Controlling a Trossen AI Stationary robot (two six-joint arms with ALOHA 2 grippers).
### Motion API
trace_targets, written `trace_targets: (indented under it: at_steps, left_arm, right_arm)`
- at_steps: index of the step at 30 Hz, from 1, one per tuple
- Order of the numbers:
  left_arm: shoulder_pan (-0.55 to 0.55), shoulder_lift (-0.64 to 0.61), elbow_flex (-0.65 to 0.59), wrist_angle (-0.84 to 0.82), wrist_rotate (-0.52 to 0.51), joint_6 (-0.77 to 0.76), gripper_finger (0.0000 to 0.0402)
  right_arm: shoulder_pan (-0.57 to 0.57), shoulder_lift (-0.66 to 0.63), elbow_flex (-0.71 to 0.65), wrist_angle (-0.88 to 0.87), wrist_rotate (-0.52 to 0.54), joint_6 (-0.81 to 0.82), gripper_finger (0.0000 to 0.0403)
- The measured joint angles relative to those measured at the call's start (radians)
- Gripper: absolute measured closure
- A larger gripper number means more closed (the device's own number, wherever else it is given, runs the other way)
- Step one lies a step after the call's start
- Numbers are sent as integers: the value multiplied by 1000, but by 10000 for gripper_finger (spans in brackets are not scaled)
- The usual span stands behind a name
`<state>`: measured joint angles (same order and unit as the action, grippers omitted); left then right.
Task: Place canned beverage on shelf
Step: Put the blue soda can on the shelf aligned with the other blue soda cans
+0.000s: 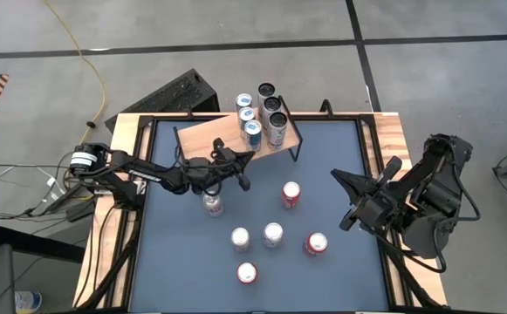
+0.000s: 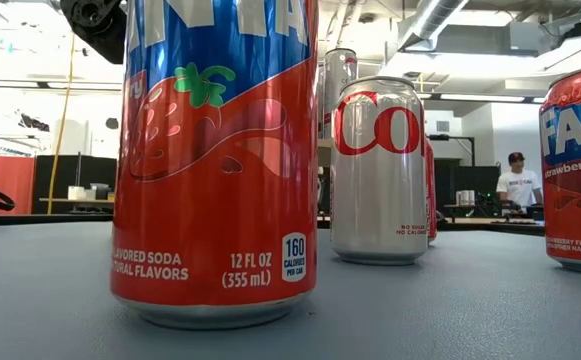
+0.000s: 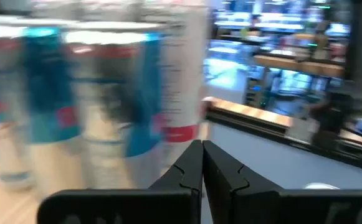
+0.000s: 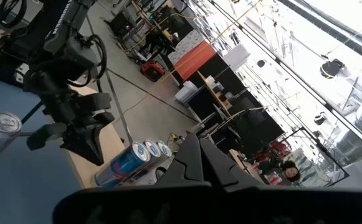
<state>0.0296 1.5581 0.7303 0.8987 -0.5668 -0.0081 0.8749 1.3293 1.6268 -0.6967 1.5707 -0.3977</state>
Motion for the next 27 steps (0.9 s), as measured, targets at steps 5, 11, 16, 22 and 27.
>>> trace_targets:
  at_steps: [5,11,16,22,27]
  left_arm:
    - [13,0,40,1,5,30,401]
    - [11,0,141,-88,7,79,402]
    - [9,50,184,-126,5,75,401]
    - [-7,157,249,-131,-45,86,401]
    - [-40,163,251,-136,-162,122,402]
  right_arm:
    - [0,0,0,0,0,0,403]
    - [0,0,0,0,0,-1,403]
    - [0,0,0,-1,0,-3,403]
    - [8,0,0,-7,0,9,403]
    - [15,0,0,-8,0,12,403]
